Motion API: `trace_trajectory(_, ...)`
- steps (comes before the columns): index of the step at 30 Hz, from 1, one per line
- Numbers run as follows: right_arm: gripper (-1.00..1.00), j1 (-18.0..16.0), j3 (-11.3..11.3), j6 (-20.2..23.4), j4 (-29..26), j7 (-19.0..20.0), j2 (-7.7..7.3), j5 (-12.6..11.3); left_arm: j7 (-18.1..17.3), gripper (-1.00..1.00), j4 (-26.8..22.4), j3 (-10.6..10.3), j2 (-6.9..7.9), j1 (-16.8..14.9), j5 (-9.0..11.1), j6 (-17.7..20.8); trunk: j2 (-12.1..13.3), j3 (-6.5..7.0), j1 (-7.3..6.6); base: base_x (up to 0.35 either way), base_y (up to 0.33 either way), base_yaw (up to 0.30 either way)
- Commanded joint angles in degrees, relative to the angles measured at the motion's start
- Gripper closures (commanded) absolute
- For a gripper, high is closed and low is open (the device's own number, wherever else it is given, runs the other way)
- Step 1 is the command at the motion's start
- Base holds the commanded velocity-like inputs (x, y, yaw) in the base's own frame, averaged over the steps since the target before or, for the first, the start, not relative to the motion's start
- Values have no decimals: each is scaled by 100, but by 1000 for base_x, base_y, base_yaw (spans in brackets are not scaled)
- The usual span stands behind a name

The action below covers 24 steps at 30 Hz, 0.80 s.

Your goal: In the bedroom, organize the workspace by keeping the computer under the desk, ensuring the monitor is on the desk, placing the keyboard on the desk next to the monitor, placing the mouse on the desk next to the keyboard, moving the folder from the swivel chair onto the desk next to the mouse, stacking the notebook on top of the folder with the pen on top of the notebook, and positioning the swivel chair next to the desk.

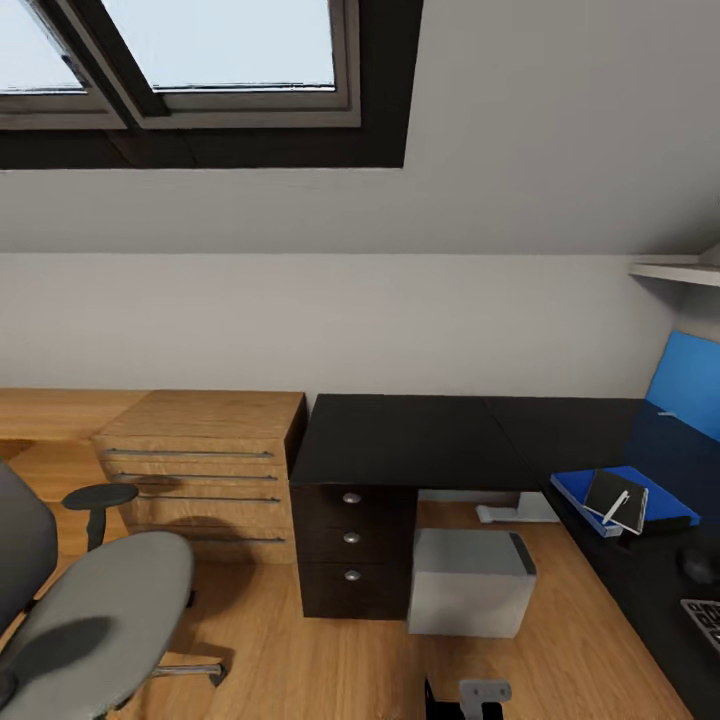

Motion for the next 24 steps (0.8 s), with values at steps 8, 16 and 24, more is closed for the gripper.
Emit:
trace_trajectory(8, -100, -4, 31, -35, 13, -35, -8, -57, 35, -100, 117, -36, 3, -10, 41, -22, 317, 99, -180, -338, 0, 145)
trace_trajectory(16, -100, -4, 23, -35, 14, -36, -9, -60, 29, -100, 304, -38, -10, -8, 35, -9, 638, 185, -356, -306, -70, 150)
trace_trajectory(24, -100, -4, 26, -35, 14, -37, -2, -60, -59, -100, 641, -30, -66, -10, 40, 3, 959, 269, -531, -66, -43, 150)
